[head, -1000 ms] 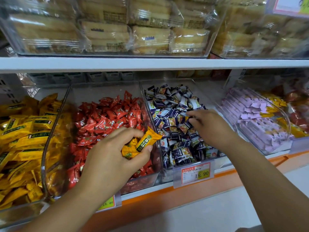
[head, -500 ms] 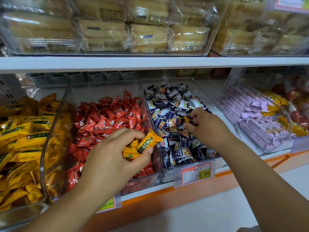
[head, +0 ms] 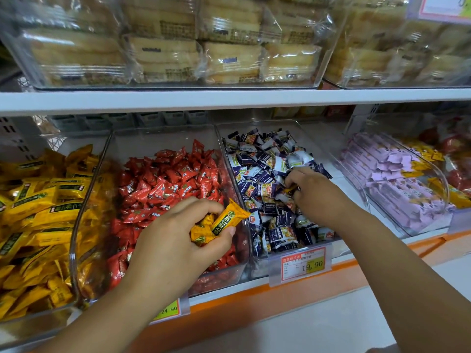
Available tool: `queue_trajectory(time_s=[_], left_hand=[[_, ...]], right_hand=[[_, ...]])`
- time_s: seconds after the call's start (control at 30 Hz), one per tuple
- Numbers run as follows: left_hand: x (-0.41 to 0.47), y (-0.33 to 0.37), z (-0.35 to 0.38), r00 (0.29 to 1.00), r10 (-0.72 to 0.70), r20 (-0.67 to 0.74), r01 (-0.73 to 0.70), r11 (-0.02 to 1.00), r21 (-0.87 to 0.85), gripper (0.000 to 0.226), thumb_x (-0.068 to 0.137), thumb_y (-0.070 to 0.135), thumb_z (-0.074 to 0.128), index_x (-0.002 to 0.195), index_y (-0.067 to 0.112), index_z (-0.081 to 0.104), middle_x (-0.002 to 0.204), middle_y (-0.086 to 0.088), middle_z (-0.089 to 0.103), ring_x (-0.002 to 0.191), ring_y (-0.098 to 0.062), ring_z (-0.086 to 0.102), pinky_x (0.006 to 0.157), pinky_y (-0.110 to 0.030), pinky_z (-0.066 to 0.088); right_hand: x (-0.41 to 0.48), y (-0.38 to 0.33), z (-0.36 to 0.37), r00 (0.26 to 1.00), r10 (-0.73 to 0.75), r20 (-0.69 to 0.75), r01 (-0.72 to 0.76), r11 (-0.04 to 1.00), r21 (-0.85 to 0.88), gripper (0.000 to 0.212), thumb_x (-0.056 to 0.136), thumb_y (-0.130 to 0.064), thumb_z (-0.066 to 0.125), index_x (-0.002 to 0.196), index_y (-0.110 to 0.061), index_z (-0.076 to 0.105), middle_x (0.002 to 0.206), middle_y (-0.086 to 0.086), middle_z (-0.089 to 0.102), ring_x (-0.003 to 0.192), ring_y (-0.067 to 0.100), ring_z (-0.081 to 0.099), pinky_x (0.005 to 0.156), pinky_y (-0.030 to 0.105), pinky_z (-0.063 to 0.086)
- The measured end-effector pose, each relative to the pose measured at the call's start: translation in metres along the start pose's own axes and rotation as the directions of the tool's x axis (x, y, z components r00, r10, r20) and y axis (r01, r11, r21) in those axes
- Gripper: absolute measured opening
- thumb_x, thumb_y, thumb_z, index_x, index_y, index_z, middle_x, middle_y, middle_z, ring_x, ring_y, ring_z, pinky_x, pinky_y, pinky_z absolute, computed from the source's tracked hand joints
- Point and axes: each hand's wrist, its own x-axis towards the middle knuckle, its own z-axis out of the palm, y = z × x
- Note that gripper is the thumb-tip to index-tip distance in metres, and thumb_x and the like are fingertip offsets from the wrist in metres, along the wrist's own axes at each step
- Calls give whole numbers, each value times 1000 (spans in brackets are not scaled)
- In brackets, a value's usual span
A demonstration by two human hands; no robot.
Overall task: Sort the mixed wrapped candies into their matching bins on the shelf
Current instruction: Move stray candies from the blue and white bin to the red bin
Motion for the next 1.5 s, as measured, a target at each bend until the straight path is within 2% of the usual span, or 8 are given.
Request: queue_trajectory(time_s=[0.23, 0.4, 0.57, 0.87, 1.07, 1.23, 1.33, 1.5], left_hand=[[2, 1, 1, 1000, 7, -1, -7, 1000, -7, 25, 76, 61, 54, 97, 46, 55, 93, 13, 56, 73, -13, 55, 58, -27, 42], [2, 0, 1, 1000, -4, 0, 4, 1000, -18, 28, 75, 61, 54, 98, 45, 54, 93, 14, 57, 73, -13, 56, 58, -29, 42], [1, 0, 0, 1000, -5, 7, 5, 1000, 0, 33, 74, 63, 52, 101, 44, 53, 95, 15, 55, 65, -9, 53, 53, -24, 40], [-13, -5, -59, 975, 2, -221, 19, 995, 96, 32, 80, 61, 55, 97, 36, 65, 88, 21, 56, 83, -5, 57, 67, -24, 44], [-38, -36, -131, 919, -108, -380, 205, 953, 225, 42, 79, 65, 53, 105, 35, 66, 102, 20, 62, 94, -4, 58, 72, -30, 51], [-51, -87, -176, 886, -131, -446, 342, 833, 435, 40, 85, 60, 52, 110, 33, 66, 105, 7, 63, 97, -22, 59, 72, -35, 50], [-53, -118, -184, 927, -195, -321, 348, 764, 544, 58, 84, 66, 36, 124, 32, 61, 123, 1, 60, 112, -29, 53, 91, -43, 45], [-59, -141, -185, 881, -471, -51, 411, 706, 577, 87, 74, 87, 4, 151, 45, 3, 160, 16, -11, 147, -12, -14, 117, -56, 2]], right_hand=[[4, 7, 1, 997, -5, 74, 17, 988, -156, 44, 89, -1, 55, 129, -19, 57, 124, 5, 43, 116, 25, 45, 89, 36, 48], [-9, 3, -20, 995, -70, -72, 81, 983, 166, 7, 90, -26, 66, 85, -28, 62, 82, -10, 50, 68, 3, 46, 56, 9, 34], [-25, -23, -34, 968, -51, -247, 143, 917, 371, 9, 89, -29, 66, 96, -28, 60, 79, -10, 59, 71, 9, 57, 57, 18, 43], [-55, -109, -30, 941, -219, -259, 336, 498, 799, 23, 92, -11, 61, 95, -34, 59, 78, 1, 68, 57, 20, 64, 50, 25, 46], [-56, -195, -7, 914, -345, -216, 337, 348, 875, 26, 90, -4, 62, 96, -29, 65, 85, 10, 70, 79, 33, 68, 76, 49, 57], [-36, -261, 32, 843, -488, -227, 479, 488, 729, 27, 91, -19, 62, 104, -43, 61, 99, -1, 68, 89, 21, 66, 86, 46, 54], [-25, -290, 49, 747, -654, -119, 646, 674, 357, 41, 100, -29, 48, 140, -32, 45, 148, -8, 42, 137, 8, 36, 115, 29, 25], [-17, -303, 50, 749, -614, 250, 644, 763, -58, 68, 101, -47, 34, 154, -30, -6, 161, -11, -7, 148, 11, -5, 120, 43, -10]])
